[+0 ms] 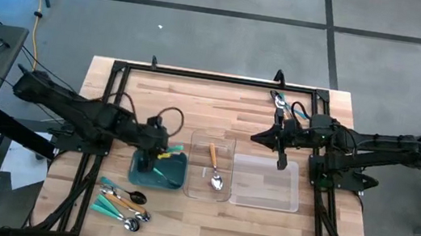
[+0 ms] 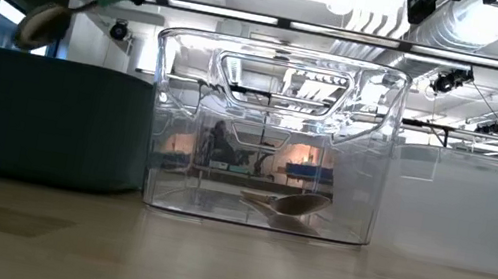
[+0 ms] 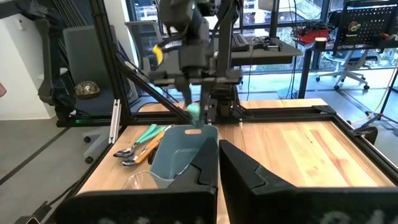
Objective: Sort silverware by color (type)
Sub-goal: Put the light blue spoon into the blue bin
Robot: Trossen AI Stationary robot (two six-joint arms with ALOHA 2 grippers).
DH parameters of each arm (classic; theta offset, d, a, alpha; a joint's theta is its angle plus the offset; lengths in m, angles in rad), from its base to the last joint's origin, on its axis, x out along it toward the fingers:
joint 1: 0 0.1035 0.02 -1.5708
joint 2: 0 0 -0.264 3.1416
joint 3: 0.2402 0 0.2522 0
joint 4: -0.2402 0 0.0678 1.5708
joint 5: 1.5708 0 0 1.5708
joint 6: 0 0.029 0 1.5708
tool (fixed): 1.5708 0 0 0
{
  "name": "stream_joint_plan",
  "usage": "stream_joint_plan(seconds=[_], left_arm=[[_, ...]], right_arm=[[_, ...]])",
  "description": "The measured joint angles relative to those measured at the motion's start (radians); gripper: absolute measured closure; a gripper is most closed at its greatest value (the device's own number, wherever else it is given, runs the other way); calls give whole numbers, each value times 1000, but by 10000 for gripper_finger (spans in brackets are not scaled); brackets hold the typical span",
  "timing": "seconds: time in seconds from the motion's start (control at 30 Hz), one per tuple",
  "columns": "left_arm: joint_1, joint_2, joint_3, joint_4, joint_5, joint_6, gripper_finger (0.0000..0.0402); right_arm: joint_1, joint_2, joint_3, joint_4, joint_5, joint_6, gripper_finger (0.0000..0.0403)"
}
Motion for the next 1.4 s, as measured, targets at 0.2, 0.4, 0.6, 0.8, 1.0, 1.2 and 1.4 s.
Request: stream_joint_plan(seconds=[0.2, 0.4, 0.6, 0.8, 1.0, 1.2, 1.4], left_arm=[[-17, 117, -1, -10, 41, 26, 360], [-17, 248, -1, -7, 57, 78, 360], [-16, 350, -1, -4, 57, 111, 360], [-16, 394, -1, -4, 65, 154, 360], [-15, 416, -1, -9, 90, 204, 358], [-15, 442, -1, -6, 107, 216, 333], [-13, 441, -1, -9, 111, 221, 307]], right_arm=[[0, 0, 0, -9, 0, 0, 403], [0, 0, 0, -11, 0, 0, 403], [0, 0, 0, -13, 0, 0, 403], [0, 0, 0, -39, 0, 0, 403], [0, 0, 0, -49, 0, 0, 403], [0, 0, 0, -55, 0, 0, 403], [0, 0, 0, -55, 0, 0, 403]])
